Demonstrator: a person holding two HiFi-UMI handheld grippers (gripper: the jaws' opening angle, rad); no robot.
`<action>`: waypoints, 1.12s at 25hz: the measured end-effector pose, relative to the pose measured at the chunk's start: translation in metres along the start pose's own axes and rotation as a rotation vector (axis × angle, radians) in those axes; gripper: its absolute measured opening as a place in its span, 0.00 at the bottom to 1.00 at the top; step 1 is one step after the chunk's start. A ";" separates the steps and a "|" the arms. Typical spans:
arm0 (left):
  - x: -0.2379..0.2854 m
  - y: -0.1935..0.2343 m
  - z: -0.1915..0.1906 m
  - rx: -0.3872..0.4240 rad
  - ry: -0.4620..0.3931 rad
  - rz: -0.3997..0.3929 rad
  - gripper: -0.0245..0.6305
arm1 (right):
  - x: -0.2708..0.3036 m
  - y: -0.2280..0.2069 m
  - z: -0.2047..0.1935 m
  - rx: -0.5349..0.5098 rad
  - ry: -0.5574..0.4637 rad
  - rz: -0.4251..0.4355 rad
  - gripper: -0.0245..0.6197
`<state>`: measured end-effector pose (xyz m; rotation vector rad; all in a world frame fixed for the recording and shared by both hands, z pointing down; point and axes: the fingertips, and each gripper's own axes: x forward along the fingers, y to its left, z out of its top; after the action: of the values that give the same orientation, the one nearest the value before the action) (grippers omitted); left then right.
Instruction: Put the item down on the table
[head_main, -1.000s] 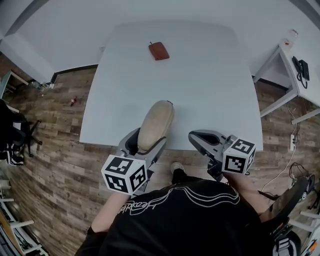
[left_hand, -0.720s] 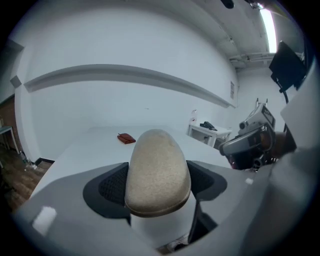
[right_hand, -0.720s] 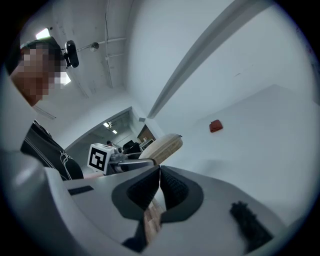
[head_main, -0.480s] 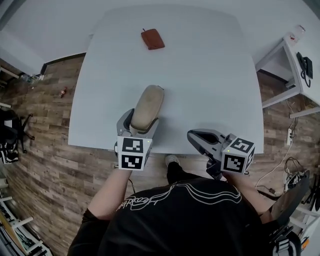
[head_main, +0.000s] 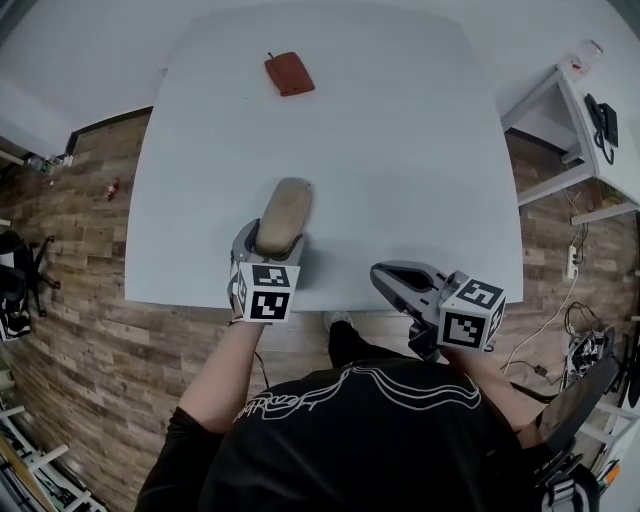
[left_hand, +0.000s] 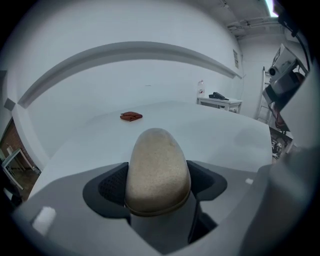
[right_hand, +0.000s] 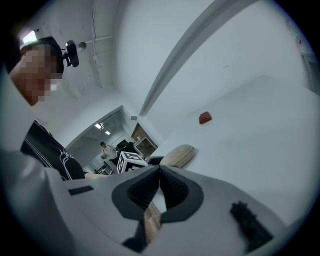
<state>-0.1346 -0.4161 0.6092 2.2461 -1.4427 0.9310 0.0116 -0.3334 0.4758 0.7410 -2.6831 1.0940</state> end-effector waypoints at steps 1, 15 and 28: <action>0.004 0.001 -0.001 0.006 0.003 0.000 0.60 | 0.002 -0.001 0.001 0.006 0.000 0.000 0.05; 0.000 -0.006 0.000 0.004 -0.019 -0.029 0.73 | -0.007 0.020 -0.003 -0.040 -0.028 -0.007 0.05; -0.195 -0.066 0.046 -0.140 -0.225 -0.211 0.72 | -0.040 0.128 -0.008 -0.196 -0.116 0.077 0.05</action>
<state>-0.1137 -0.2787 0.4498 2.3986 -1.2796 0.5104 -0.0178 -0.2341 0.3907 0.6912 -2.8846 0.8097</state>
